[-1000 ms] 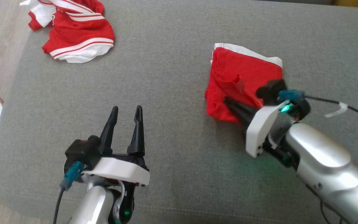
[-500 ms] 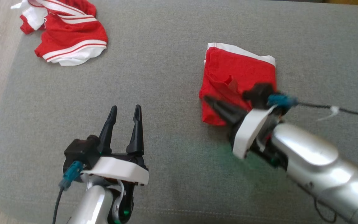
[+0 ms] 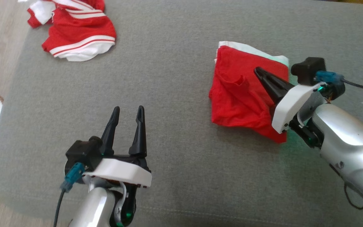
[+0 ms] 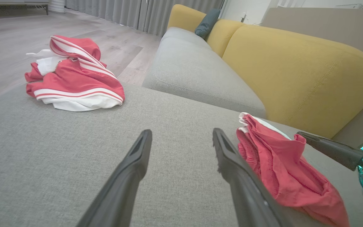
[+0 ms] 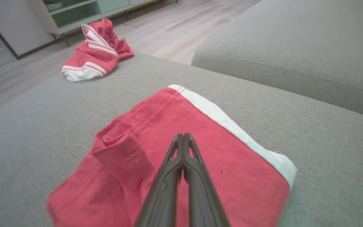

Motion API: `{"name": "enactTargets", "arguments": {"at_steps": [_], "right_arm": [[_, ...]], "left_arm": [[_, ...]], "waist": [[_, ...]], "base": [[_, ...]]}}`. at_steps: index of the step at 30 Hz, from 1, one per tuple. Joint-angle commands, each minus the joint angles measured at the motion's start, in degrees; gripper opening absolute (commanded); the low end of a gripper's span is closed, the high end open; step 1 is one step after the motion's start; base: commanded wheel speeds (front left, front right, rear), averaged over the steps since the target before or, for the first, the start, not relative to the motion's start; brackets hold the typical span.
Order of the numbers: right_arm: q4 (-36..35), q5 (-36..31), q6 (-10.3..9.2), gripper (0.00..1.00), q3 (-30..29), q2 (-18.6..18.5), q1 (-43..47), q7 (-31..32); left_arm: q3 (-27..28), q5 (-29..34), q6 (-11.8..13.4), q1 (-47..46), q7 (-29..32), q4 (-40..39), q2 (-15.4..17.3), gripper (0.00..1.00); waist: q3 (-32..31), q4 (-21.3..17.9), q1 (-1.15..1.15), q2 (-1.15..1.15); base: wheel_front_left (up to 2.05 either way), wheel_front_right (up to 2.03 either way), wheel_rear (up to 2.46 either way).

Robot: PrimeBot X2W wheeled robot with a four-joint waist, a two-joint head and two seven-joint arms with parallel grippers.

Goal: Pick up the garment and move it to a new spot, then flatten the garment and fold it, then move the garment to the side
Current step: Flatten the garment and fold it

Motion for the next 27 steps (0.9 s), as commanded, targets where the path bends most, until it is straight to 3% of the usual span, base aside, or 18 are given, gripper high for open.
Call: {"name": "enactTargets", "arguments": {"at_steps": [1, 7, 14, 22, 27], "right_arm": [[-0.1, -0.86, 0.37, 0.0, 0.65, -0.3, -1.88, 0.55], [2.04, -0.91, 0.37, 0.0, 6.68, -1.53, -3.6, 3.04], [-4.01, 3.62, 0.37, 0.0, 13.41, -4.81, -5.02, 3.57], [-15.48, 3.12, 0.37, 0.0, 15.13, -7.48, -3.83, 7.34], [-17.25, 2.11, 0.37, 0.0, 15.16, -6.56, -1.97, 9.46]], "left_arm": [[1.42, -0.47, -0.09, -2.42, -0.35, -1.88, 0.16, 1.0], [1.37, -0.7, 0.12, -2.85, -0.35, -1.9, 0.16, 1.0], [1.6, -0.74, 0.23, -2.84, -0.35, -1.92, 0.16, 1.0], [1.38, -0.59, 0.26, -2.94, -0.35, -2.0, 0.16, 1.0], [1.12, -0.56, 0.13, -3.03, -0.35, -1.76, 0.16, 1.0]], "waist": [[0.53, 0.67, 0.0, 0.0], [1.3, 2.19, 0.0, 0.0], [1.36, 2.34, 0.0, 0.0], [1.53, 1.29, 0.0, 0.0], [1.41, 1.09, 0.0, 0.0]], "base": [[0.0, 0.0, 0.0], [0.0, 0.0, 0.0], [0.0, 0.0, 0.0], [0.0, 0.0, 0.0], [0.0, 0.0, 0.0]]}}
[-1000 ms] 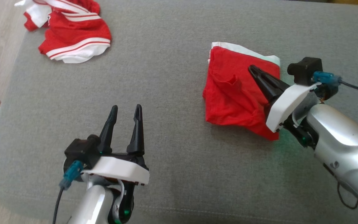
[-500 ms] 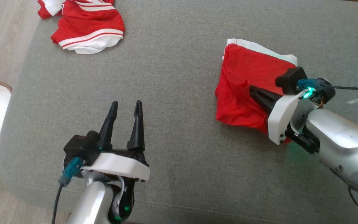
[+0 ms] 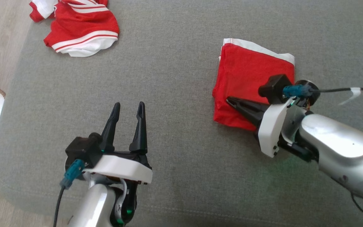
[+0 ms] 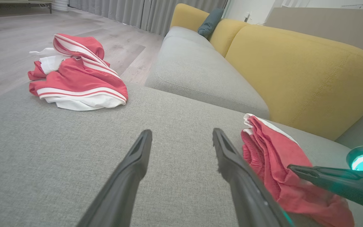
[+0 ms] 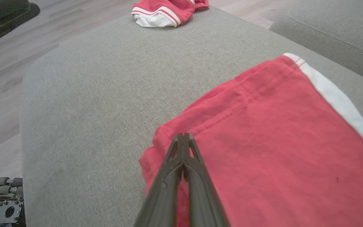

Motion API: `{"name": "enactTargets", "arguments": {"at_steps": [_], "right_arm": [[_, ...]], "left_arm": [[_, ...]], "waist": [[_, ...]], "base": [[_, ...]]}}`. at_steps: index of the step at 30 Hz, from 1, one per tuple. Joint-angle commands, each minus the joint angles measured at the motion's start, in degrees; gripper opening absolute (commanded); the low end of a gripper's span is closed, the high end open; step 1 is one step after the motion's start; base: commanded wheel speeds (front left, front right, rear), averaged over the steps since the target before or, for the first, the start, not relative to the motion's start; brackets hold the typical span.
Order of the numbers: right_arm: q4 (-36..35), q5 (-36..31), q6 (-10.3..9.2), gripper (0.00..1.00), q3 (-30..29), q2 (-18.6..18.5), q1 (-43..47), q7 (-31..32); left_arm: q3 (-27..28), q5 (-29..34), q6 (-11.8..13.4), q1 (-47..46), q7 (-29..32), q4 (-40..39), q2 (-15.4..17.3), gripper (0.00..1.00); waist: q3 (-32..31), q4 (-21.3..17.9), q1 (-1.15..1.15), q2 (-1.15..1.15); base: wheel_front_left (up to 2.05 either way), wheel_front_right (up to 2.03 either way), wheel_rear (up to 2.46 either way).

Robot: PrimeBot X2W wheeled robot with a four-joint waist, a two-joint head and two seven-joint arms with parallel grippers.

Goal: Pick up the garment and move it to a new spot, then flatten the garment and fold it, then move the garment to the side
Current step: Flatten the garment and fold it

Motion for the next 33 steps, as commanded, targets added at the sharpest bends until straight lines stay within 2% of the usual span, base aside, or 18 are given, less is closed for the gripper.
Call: {"name": "enactTargets", "arguments": {"at_steps": [1, 10, 17, 18, 20, 21, 23, 28, 33], "right_arm": [[-1.04, -0.36, 0.37, 0.0, -0.51, 0.4, 2.0, -0.02], [1.47, -0.31, 0.37, 0.0, -0.5, 3.69, 4.33, -0.42], [2.97, 0.96, 0.37, 0.0, -0.5, 4.87, 2.72, -9.34], [3.32, 1.31, 0.37, 0.07, -0.5, 4.91, 2.52, -10.87], [4.25, 1.94, 0.37, 0.37, -0.64, 5.05, 2.31, -13.42], [4.79, 2.19, 0.37, 0.48, -1.03, 5.2, 2.28, -14.47], [5.91, 2.48, 0.37, 1.0, -2.35, 5.67, 2.52, -16.0], [9.43, 1.78, 0.37, 1.0, -9.07, 7.66, 4.79, -17.49], [11.09, -2.91, 0.37, 1.0, -24.01, 10.73, 9.71, -17.6]], "left_arm": [[1.32, -0.03, 0.01, -1.94, -0.35, -1.69, 0.17, 1.0], [1.37, 0.0, -0.04, -1.58, -0.35, -1.16, 0.17, 1.0], [2.5, 0.3, 0.02, -0.53, -0.35, -0.98, 0.17, 1.0], [2.75, 0.36, -0.01, -0.34, -0.35, -1.01, 0.17, 1.0], [3.29, 0.55, -0.09, -0.02, -0.35, -1.03, 0.17, 1.0], [3.63, 0.74, -0.17, 0.06, -0.35, -1.04, 0.17, 1.0], [4.42, 1.37, -0.25, 0.17, -0.35, -1.0, 0.17, 1.0], [6.48, 3.26, -0.48, 0.23, -0.35, -0.41, 0.17, 1.0], [7.89, 4.1, -0.42, 0.57, -0.35, 0.47, 0.17, 1.0]], "waist": [[-0.09, 0.08, 0.0, 0.0], [-1.01, 0.58, 0.0, 0.0], [-3.28, -0.4, 0.0, 0.0], [-3.72, -0.66, 0.0, 0.0], [-4.58, -1.22, 0.0, 0.0], [-5.04, -1.54, 0.0, 0.0], [-5.98, -2.22, 0.0, 0.0], [-8.06, -3.98, 0.0, 0.0], [-9.78, -5.65, 0.0, 0.0]], "base": [[0.0, 0.0, 0.0], [0.0, 0.0, 0.0], [0.0, 0.0, 0.0], [0.0, 0.0, 0.0], [0.0, 0.0, 0.0], [0.0, 0.0, 0.0], [0.0, 0.0, 0.0], [0.0, 0.0, 0.0], [0.0, 0.0, 0.0]]}}
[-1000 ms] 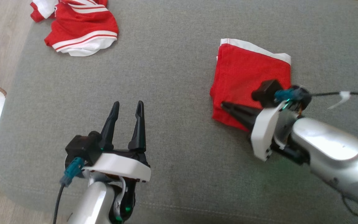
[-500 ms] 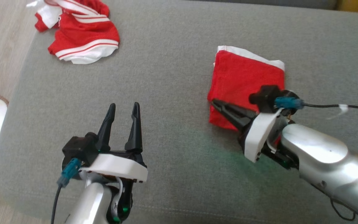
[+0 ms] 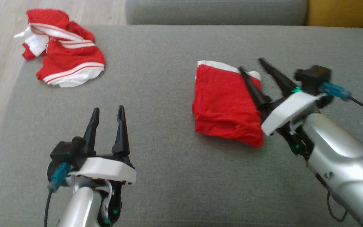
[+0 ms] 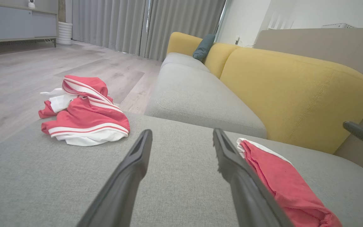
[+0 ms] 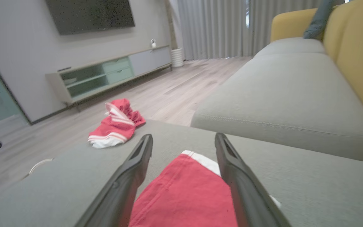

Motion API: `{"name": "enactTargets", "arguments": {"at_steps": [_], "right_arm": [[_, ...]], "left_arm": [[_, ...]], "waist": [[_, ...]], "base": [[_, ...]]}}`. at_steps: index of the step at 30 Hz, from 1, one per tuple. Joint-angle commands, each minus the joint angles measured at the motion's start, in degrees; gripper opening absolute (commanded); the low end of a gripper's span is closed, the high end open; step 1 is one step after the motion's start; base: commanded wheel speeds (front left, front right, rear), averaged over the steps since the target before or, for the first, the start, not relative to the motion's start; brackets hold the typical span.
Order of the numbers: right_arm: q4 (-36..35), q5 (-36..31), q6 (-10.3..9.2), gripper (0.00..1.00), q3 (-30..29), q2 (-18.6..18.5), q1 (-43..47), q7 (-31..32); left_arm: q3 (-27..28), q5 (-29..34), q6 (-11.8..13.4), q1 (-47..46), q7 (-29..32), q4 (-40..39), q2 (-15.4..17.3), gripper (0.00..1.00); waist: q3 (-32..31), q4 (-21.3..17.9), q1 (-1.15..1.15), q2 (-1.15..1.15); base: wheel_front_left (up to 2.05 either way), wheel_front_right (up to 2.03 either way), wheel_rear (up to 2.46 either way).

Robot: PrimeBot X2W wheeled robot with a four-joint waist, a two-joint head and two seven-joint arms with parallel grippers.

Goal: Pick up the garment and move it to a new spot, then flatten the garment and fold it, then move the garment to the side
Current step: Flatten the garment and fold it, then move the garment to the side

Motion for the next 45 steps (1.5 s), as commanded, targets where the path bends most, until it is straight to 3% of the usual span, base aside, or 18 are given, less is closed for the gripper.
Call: {"name": "enactTargets", "arguments": {"at_steps": [1, 9, 18, 24, 45], "right_arm": [[-0.92, -2.83, 0.37, 1.0, -5.17, 1.19, 2.51, -0.61], [-4.55, -20.71, 0.37, 1.0, -29.02, 8.96, 15.33, -0.62], [-11.03, -34.55, 0.37, 1.0, -43.8, 16.92, 27.82, -0.63], [-13.87, -37.31, 0.37, 1.0, -45.9, 17.86, 30.71, -0.1], [-17.25, -35.68, 0.37, 1.0, -44.68, 17.95, 32.81, 2.04]], "left_arm": [[2.19, 0.77, -0.12, -0.75, -0.35, -1.4, 0.18, 1.0], [2.75, 1.72, -0.37, 1.09, -0.35, -0.29, 0.18, 1.0], [3.3, 2.98, -1.04, 4.39, -0.35, -0.3, 0.18, 1.0], [3.35, 3.95, -1.29, 5.22, -0.35, -0.08, 0.18, 1.0], [3.08, 4.12, -1.05, 5.16, -0.35, 0.25, 0.18, 1.0]], "waist": [[-1.08, -1.04, 0.0, 0.0], [-4.04, -2.57, 0.0, 0.0], [-5.43, -3.25, 0.0, 0.0], [-5.12, -3.46, 0.0, 0.0], [-4.57, -3.37, 0.0, 0.0]], "base": [[0.0, 0.0, 0.0], [0.0, 0.0, 0.0], [0.0, 0.0, 0.0], [0.0, 0.0, 0.0], [0.0, 0.0, 0.0]]}}
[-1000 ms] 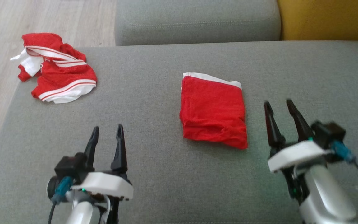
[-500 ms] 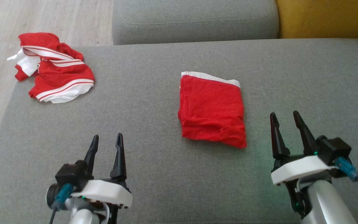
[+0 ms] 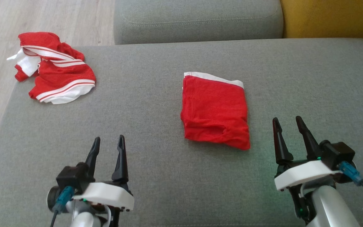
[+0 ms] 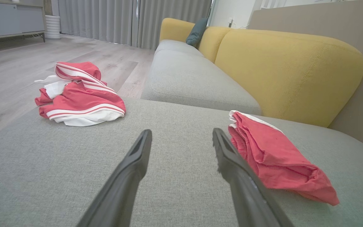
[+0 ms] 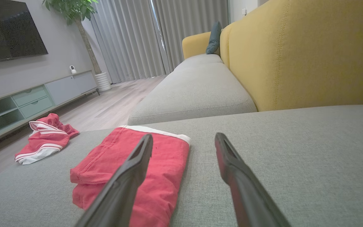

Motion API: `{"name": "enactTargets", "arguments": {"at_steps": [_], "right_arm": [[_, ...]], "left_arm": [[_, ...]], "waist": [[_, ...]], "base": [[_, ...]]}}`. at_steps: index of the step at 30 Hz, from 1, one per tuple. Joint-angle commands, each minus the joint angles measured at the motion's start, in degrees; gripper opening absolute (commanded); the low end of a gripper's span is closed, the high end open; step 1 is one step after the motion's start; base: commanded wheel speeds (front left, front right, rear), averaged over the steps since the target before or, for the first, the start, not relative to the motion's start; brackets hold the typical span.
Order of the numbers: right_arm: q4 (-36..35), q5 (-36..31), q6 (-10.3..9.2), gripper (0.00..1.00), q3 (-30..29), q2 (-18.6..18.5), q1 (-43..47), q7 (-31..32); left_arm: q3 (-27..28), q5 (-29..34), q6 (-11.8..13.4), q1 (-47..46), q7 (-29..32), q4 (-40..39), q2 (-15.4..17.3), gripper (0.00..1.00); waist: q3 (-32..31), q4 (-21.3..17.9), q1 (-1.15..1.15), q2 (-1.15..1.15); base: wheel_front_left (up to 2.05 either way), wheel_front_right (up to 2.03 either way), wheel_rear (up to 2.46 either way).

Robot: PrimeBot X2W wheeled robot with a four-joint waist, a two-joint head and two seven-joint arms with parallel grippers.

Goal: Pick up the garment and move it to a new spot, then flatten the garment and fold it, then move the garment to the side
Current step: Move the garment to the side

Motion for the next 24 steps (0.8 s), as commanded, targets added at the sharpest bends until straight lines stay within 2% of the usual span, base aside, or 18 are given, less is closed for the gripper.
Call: {"name": "enactTargets", "arguments": {"at_steps": [1, 11, 19, 24], "right_arm": [[-2.25, 0.26, 0.37, 1.0, 1.27, 0.24, -1.39, 0.13], [-1.13, -0.23, 0.37, 1.0, -0.14, 0.24, -2.32, 2.85], [2.47, -0.97, 0.37, 1.0, -2.21, 0.25, -7.21, 10.14], [5.55, -0.76, 0.37, 1.0, -2.57, -0.19, -12.73, 17.55]], "left_arm": [[1.6, 0.78, 0.38, -1.96, -0.35, -1.49, 0.14, 1.0], [1.28, 0.53, 0.44, -2.4, -0.35, -1.61, 0.14, 1.0], [-0.05, 0.28, 0.4, -3.45, -0.35, -2.35, 0.14, 1.0], [-1.2, 0.09, 0.5, -4.46, -0.35, -3.61, 0.14, 1.0]], "waist": [[0.07, 0.01, 0.0, 0.0], [0.6, 0.25, 0.0, 0.0], [2.77, 1.92, 0.0, 0.0], [5.39, 4.01, 0.0, 0.0]], "base": [[0.0, 0.0, 0.0], [0.0, 0.0, 0.0], [0.0, 0.0, 0.0], [0.0, 0.0, 0.0]]}}
